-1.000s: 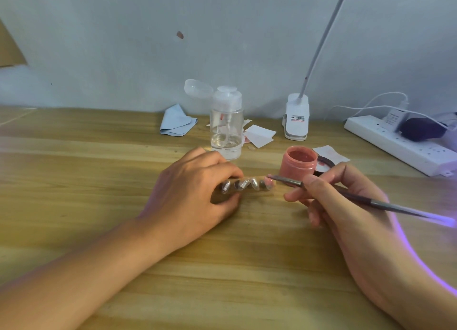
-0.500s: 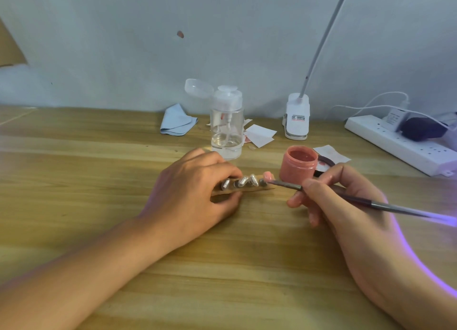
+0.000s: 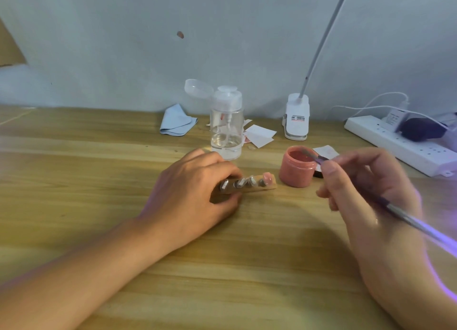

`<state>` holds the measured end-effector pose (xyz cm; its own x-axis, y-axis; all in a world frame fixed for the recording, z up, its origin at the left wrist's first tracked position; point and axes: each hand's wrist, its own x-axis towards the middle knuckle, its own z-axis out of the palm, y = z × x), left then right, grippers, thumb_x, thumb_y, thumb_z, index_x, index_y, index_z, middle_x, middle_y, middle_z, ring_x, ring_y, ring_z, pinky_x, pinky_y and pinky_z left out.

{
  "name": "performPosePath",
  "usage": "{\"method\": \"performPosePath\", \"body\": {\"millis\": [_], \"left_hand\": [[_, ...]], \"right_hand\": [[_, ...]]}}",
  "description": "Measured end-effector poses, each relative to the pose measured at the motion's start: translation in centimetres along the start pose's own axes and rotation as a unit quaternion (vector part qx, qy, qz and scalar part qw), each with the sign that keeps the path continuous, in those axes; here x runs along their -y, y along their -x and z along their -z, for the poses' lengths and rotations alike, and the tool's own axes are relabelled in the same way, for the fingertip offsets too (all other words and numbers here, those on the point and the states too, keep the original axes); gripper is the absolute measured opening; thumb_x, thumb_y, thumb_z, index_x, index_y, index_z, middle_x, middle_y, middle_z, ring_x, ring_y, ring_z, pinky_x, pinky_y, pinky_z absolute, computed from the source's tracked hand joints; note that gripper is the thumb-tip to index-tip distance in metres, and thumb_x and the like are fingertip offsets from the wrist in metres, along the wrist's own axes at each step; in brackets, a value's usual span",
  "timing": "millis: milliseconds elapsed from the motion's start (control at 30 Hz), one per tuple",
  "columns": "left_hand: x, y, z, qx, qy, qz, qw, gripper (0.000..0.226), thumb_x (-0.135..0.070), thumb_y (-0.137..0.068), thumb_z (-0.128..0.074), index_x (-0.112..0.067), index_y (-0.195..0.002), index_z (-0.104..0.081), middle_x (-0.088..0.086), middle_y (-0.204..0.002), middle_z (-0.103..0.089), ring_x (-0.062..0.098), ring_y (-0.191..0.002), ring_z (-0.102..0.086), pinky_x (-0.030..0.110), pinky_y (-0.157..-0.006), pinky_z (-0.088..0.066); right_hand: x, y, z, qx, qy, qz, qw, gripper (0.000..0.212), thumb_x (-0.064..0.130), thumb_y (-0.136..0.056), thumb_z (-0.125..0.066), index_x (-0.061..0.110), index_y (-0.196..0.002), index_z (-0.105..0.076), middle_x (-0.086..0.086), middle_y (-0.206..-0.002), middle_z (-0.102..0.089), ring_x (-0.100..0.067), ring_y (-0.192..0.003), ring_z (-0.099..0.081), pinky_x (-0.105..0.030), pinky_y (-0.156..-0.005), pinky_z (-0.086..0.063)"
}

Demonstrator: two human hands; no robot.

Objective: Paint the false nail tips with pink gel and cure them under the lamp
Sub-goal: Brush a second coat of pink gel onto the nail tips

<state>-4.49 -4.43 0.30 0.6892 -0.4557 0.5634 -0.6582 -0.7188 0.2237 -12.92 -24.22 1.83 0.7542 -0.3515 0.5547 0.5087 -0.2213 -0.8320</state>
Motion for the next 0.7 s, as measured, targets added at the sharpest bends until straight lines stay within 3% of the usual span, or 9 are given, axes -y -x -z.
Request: {"method": "performPosePath", "body": {"millis": [100, 233, 367, 533, 700], "left_hand": [[0.0, 0.0, 0.0, 0.001, 0.001, 0.002, 1.000, 0.019, -0.042, -0.079, -0.068, -0.036, -0.097, -0.068, -0.019, -0.089, -0.061, -0.003, -0.084, -0.038, 0.023, -0.066, -0.038], [-0.1, 0.0, 0.1, 0.004, -0.003, 0.003, 1.000, 0.020, -0.044, -0.078, -0.065, -0.036, -0.097, -0.068, -0.020, -0.088, -0.060, -0.002, -0.082, -0.034, 0.016, -0.064, -0.033], [-0.1, 0.0, 0.0, 0.004, -0.004, 0.002, 1.000, 0.019, -0.042, -0.079, -0.069, -0.036, -0.097, -0.068, -0.019, -0.089, -0.061, -0.002, -0.082, -0.037, 0.022, -0.065, -0.038], [-0.1, 0.0, 0.0, 0.002, 0.000, 0.003, 1.000, 0.020, -0.044, -0.078, -0.066, -0.037, -0.097, -0.068, -0.019, -0.088, -0.061, -0.002, -0.081, -0.038, 0.022, -0.064, -0.037], [-0.1, 0.0, 0.0, 0.000, 0.002, 0.001, 1.000, 0.020, -0.044, -0.078, -0.065, -0.037, -0.097, -0.069, -0.021, -0.089, -0.061, -0.003, -0.082, -0.040, 0.023, -0.065, -0.040]], "right_hand": [[-0.5, -0.4, 0.4, -0.014, 0.023, -0.032, 0.999, 0.010, 0.016, -0.086, -0.067, 0.015, -0.095, -0.062, 0.004, -0.083, -0.074, -0.007, -0.065, -0.062, -0.019, -0.066, -0.050], [-1.6, -0.7, 0.8, -0.038, 0.038, -0.104, 0.993, 0.010, 0.012, -0.086, -0.055, 0.019, -0.087, -0.062, -0.003, -0.078, -0.074, -0.015, -0.056, -0.056, -0.039, -0.069, -0.048], [-1.8, -1.0, 0.9, -0.064, 0.040, -0.141, 0.987, 0.010, 0.026, -0.075, -0.053, 0.020, -0.081, -0.059, -0.002, -0.073, -0.073, -0.011, -0.052, -0.051, -0.031, -0.059, -0.043], [-2.2, -1.3, 1.3, -0.077, 0.042, -0.163, 0.983, 0.011, 0.025, -0.078, -0.054, 0.013, -0.077, -0.055, -0.003, -0.066, -0.071, -0.011, -0.049, -0.047, -0.015, -0.046, -0.039], [-2.2, -1.2, 1.3, -0.068, 0.051, -0.158, 0.984, 0.008, 0.015, -0.086, -0.055, 0.009, -0.080, -0.056, -0.002, -0.066, -0.070, -0.012, -0.051, -0.046, -0.030, -0.056, -0.039]]}}
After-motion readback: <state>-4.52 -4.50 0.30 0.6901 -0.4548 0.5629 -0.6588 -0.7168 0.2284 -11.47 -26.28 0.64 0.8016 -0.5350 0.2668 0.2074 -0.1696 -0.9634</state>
